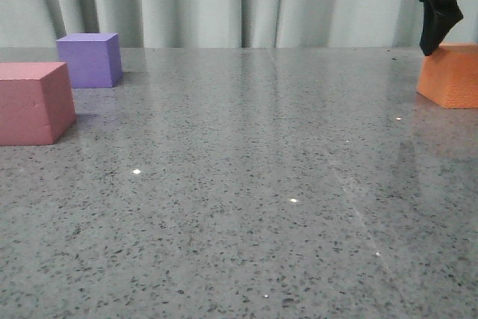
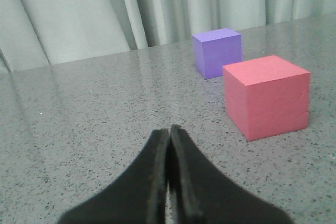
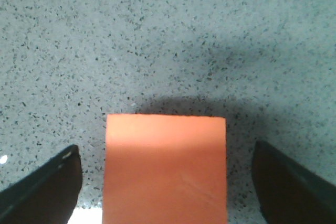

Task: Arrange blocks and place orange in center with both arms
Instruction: 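Lower the open right gripper over the orange cube, then close the right gripper on the orange cube and lift it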

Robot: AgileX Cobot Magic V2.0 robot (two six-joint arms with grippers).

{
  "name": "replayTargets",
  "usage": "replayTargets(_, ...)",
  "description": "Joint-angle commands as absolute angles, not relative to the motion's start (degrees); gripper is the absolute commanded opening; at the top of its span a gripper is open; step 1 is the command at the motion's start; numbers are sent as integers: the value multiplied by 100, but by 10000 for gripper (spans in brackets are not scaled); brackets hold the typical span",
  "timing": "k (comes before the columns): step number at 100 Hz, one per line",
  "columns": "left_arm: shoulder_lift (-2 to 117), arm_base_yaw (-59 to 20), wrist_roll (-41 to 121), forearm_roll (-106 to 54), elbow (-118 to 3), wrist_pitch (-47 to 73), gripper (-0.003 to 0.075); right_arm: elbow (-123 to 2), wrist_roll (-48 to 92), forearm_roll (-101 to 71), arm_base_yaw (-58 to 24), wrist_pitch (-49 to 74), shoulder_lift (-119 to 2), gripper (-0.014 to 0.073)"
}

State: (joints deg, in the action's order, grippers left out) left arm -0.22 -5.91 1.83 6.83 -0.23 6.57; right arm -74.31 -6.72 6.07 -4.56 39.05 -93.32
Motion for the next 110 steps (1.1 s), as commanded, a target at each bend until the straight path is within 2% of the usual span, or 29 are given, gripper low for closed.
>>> replayTargets(1,-210,-574,143,673,284,203,-19,-7631,-659,617,-422,3669,-9210,645)
replayTargets(19,-210,-574,143,673,284,203,-19,-7631,-663,540,-422,3649,-9428,642)
replayTargets(27,-210,-574,143,673,284,203,-19,-7631,-663,453,-422,3643,-9473,612)
replayTargets(34,-210,-574,143,673,284,203,-19,-7631,-663,414,-422,3643,-9494,540)
replayTargets(43,-210,-574,143,673,284,203,-19,-7631,-669,402,-422,3662,-9512,402)
replayTargets(53,-210,-574,143,673,284,203,-19,-7631,-764,402,-422,3662,-9498,312)
replayTargets(79,-210,-574,143,673,284,203,-19,-8103,-882,77,-620,4163,-9201,307)
replayTargets(110,-210,-574,143,673,284,203,-19,-8888,-1592,85,-1770,4394,-9279,307)
